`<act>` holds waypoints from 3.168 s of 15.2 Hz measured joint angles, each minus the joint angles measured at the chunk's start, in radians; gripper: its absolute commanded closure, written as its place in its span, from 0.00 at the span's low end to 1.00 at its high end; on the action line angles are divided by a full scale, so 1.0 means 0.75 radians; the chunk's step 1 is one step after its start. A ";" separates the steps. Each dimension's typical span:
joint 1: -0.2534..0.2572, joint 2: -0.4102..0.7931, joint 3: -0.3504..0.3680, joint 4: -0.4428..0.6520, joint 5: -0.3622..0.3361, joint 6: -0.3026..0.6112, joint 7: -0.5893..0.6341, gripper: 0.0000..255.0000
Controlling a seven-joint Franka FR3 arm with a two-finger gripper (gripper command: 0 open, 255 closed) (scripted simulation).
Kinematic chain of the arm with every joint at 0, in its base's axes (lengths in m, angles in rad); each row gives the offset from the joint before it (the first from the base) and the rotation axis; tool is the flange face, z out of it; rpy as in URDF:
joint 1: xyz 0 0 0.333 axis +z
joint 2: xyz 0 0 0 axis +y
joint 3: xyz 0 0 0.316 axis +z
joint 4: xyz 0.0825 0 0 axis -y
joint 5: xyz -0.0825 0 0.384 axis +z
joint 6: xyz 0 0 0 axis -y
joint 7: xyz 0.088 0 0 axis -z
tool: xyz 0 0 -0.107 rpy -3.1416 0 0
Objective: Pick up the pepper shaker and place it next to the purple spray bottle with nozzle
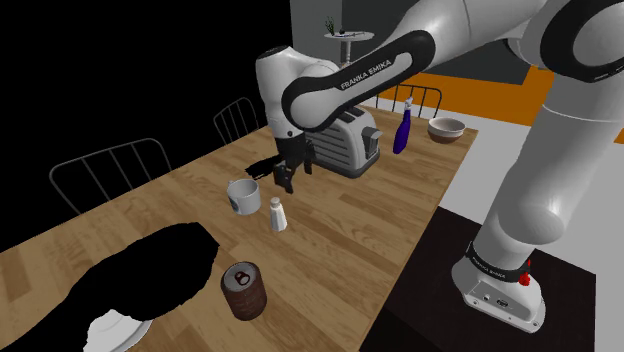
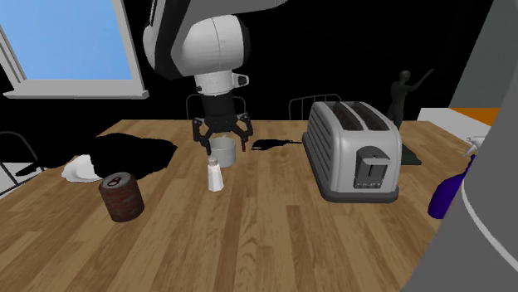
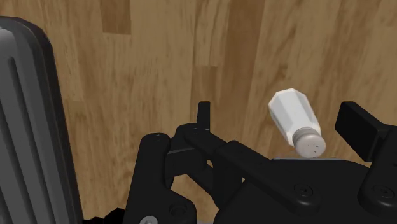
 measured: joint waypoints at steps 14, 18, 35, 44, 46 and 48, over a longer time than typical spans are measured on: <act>0.103 0.381 0.014 0.235 -0.211 0.131 0.195 0.00; 0.103 0.383 0.013 0.223 -0.213 0.145 0.198 0.00; 0.100 0.360 0.019 0.250 -0.199 0.098 0.186 1.00; 0.096 0.307 0.030 0.337 -0.164 -0.035 0.157 1.00; 0.094 0.299 0.031 0.365 -0.158 -0.069 0.149 1.00; 0.093 0.287 0.033 0.389 -0.151 -0.103 0.142 1.00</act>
